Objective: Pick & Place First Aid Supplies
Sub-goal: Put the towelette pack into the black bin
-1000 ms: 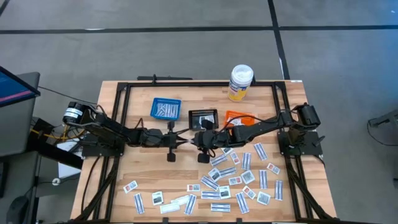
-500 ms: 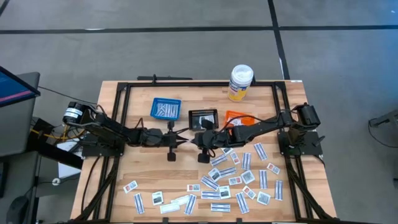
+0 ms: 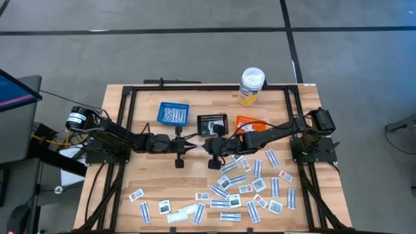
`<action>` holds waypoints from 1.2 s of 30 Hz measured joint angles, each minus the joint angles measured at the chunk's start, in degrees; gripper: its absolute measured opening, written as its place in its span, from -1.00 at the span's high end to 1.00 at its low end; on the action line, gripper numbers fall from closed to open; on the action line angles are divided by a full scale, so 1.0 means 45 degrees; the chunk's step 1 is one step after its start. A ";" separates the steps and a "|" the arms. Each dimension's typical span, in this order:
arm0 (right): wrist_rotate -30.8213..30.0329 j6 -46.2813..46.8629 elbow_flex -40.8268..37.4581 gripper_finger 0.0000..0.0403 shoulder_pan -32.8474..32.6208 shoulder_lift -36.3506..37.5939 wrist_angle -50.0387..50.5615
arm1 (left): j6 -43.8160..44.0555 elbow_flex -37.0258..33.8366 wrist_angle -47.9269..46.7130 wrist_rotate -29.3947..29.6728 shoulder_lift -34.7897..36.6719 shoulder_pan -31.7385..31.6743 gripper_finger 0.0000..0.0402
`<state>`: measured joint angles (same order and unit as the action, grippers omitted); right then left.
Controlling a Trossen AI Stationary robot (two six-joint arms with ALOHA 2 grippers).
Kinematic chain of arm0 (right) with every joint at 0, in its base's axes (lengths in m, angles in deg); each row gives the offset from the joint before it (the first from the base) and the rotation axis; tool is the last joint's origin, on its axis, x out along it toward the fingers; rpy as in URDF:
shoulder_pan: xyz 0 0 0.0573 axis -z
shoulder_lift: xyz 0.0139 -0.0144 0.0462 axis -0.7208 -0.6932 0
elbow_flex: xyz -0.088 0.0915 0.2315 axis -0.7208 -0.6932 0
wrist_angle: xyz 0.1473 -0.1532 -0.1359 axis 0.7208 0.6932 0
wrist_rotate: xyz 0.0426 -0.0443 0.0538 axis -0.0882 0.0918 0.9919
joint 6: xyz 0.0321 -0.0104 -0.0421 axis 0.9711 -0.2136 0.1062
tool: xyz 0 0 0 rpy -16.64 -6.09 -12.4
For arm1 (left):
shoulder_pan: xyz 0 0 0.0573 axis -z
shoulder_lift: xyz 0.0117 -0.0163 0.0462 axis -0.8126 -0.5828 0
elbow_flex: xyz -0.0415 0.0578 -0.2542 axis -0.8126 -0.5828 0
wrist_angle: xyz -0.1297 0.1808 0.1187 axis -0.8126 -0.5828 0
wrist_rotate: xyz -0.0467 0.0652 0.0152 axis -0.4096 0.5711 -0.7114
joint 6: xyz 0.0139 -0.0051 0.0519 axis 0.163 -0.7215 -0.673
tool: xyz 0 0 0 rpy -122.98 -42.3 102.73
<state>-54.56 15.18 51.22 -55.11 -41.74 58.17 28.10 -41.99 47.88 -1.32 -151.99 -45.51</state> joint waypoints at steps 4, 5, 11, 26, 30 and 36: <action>-0.0604 -0.0001 0.0000 1.00 0.0010 0.0000 0.0278 | 0.0136 0.0005 0.0050 0.0012 0.0000 0.0000 0.96; -0.0792 -0.0001 0.0000 1.00 0.0010 0.0000 0.0287 | 0.0307 0.0010 0.0059 0.0016 0.0000 0.0000 0.96; -0.2214 -0.0032 -0.0019 1.00 0.0056 0.0010 0.1013 | 0.1007 -0.0034 -0.0207 0.0009 -0.0005 0.0010 0.94; -0.5899 0.1131 -0.0015 1.00 0.0540 0.0015 0.3560 | 0.1333 -0.0015 -0.0027 0.0000 -0.0005 0.0010 0.74; -0.3999 0.1544 -0.0015 1.00 0.0972 0.0015 0.3641 | 0.1347 -0.0015 -0.0023 0.0000 -0.0005 0.0005 0.73; -0.0579 0.1777 0.0496 1.00 0.1996 0.0015 0.3486 | 0.1347 -0.0015 -0.0018 0.0000 -0.0005 0.0005 0.73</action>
<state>-57.17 23.18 53.45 -46.13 -41.68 73.86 34.16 -42.05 47.80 -1.32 -152.01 -45.49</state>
